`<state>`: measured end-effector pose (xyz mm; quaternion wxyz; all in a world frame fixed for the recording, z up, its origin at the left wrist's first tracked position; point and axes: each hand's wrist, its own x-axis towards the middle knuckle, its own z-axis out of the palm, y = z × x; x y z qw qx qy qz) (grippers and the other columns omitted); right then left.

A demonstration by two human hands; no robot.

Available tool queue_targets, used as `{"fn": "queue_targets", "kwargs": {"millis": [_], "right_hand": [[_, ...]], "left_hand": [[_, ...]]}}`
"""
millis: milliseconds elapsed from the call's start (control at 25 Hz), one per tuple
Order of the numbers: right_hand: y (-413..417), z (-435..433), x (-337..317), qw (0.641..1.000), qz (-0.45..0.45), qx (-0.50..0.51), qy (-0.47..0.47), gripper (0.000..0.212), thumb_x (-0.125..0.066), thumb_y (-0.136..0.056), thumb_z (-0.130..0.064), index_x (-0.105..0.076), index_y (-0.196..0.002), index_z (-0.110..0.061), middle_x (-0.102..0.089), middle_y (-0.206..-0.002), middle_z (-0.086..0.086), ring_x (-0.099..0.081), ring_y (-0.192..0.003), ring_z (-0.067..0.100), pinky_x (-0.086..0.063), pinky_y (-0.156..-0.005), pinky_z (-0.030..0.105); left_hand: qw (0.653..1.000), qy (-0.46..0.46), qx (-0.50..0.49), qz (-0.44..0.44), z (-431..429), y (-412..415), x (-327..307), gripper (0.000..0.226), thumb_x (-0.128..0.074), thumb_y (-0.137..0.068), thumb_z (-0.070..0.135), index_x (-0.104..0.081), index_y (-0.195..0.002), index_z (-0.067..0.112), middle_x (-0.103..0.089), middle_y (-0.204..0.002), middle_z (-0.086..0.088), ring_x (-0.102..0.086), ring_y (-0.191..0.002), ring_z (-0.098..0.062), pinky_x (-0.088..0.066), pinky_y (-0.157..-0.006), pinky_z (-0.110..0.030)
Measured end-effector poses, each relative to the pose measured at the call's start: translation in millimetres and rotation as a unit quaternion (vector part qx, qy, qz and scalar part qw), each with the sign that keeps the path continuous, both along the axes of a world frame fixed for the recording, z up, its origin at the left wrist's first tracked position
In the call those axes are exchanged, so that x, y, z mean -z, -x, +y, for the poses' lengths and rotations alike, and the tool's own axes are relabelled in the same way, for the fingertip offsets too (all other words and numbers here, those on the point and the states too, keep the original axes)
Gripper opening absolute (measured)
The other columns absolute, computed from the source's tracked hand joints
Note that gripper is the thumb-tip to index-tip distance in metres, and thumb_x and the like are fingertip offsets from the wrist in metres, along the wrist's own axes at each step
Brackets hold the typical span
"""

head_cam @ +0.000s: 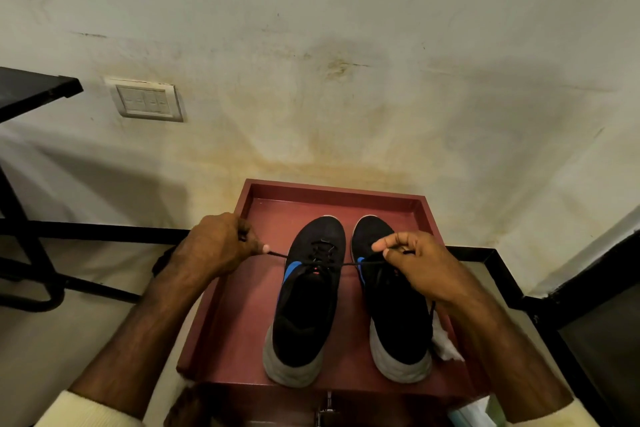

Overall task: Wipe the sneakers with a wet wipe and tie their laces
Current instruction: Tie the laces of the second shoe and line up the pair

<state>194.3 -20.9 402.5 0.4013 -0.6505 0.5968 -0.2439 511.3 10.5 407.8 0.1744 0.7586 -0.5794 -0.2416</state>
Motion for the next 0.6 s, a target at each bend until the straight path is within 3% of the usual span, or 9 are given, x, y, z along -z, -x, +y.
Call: {"fn": "queue_targets", "kwargs": {"millis": [80, 160, 240, 320, 400, 480, 600], "right_hand": [[1.8, 2.0, 0.3, 0.997, 0.063, -0.033, -0.015, 0.021, -0.061, -0.102, -0.017, -0.077, -0.096, -0.029, -0.076, -0.079, -0.006, -0.067, -0.057, 0.020, -0.058, -0.061, 0.038], [-0.5, 10.7, 2.0, 0.991, 0.117, -0.063, -0.011, 0.019, -0.060, -0.103, -0.020, -0.074, -0.096, -0.032, -0.070, -0.078, -0.011, -0.057, -0.051, 0.002, -0.045, -0.052, 0.017], [-6.9, 19.2, 2.3, 0.973, 0.207, -0.064, 0.077, 0.012, -0.060, -0.102, -0.029, -0.069, -0.097, -0.035, -0.067, -0.086, -0.016, -0.063, -0.073, -0.001, -0.046, -0.065, 0.016], [-16.0, 26.7, 1.3, 0.915, 0.324, -0.041, 0.235, 0.012, -0.057, -0.101, -0.038, -0.068, -0.106, -0.035, -0.066, -0.105, -0.014, -0.063, -0.100, 0.012, -0.049, -0.086, 0.028], [-29.3, 30.4, 1.6, 0.876, 0.346, -0.014, 0.335, 0.021, -0.052, -0.102, -0.042, -0.069, -0.108, -0.031, -0.067, -0.102, -0.009, -0.060, -0.096, 0.016, -0.046, -0.082, 0.032], [-41.9, 34.7, 4.6, 0.914, 0.271, -0.030, 0.301, 0.028, -0.046, -0.104, -0.050, -0.067, -0.103, -0.032, -0.066, -0.083, -0.011, -0.062, -0.079, 0.013, -0.046, -0.068, 0.029], [-53.0, 35.5, 26.9, 0.959, 0.210, -0.046, 0.182, 0.037, -0.046, -0.101, -0.060, -0.069, -0.100, -0.031, -0.062, -0.070, -0.012, -0.063, -0.067, 0.009, -0.050, -0.061, 0.031]], "left_hand": [[0.998, -0.060, -0.001, -0.035, 2.2, -2.4, 3.1, 0.029, -0.080, -0.082, 0.048, -0.074, -0.088, 0.020, -0.073, -0.097, 0.002, -0.068, -0.087, -0.013, -0.054, -0.076, -0.028], [0.989, -0.101, 0.022, -0.104, 4.7, 4.0, 6.6, 0.034, -0.078, -0.083, 0.051, -0.077, -0.103, 0.023, -0.073, -0.110, 0.003, -0.068, -0.102, -0.016, -0.055, -0.093, -0.036], [0.977, -0.100, 0.049, -0.183, 5.7, 12.6, 9.2, 0.035, -0.075, -0.085, 0.053, -0.076, -0.111, 0.029, -0.069, -0.119, 0.005, -0.064, -0.112, -0.017, -0.051, -0.102, -0.039], [0.982, -0.073, 0.046, -0.170, 5.1, 19.0, 10.1, 0.032, -0.069, -0.093, 0.048, -0.073, -0.117, 0.027, -0.069, -0.119, 0.001, -0.065, -0.108, -0.017, -0.054, -0.096, -0.037], [0.994, -0.065, 0.045, -0.080, 2.8, 25.3, 13.3, 0.029, -0.059, -0.101, 0.043, -0.072, -0.116, 0.023, -0.077, -0.098, 0.001, -0.072, -0.088, -0.014, -0.059, -0.082, -0.031], [0.994, -0.082, 0.065, -0.021, 1.0, 34.6, 19.3, 0.029, -0.053, -0.104, 0.044, -0.073, -0.109, 0.023, -0.078, -0.076, 0.006, -0.073, -0.069, -0.012, -0.060, -0.070, -0.028], [0.996, -0.071, 0.059, -0.013, -2.2, 39.4, 28.2, 0.032, -0.057, -0.099, 0.053, -0.075, -0.092, 0.027, -0.075, -0.076, 0.006, -0.070, -0.068, -0.010, -0.059, -0.072, -0.028]]}}
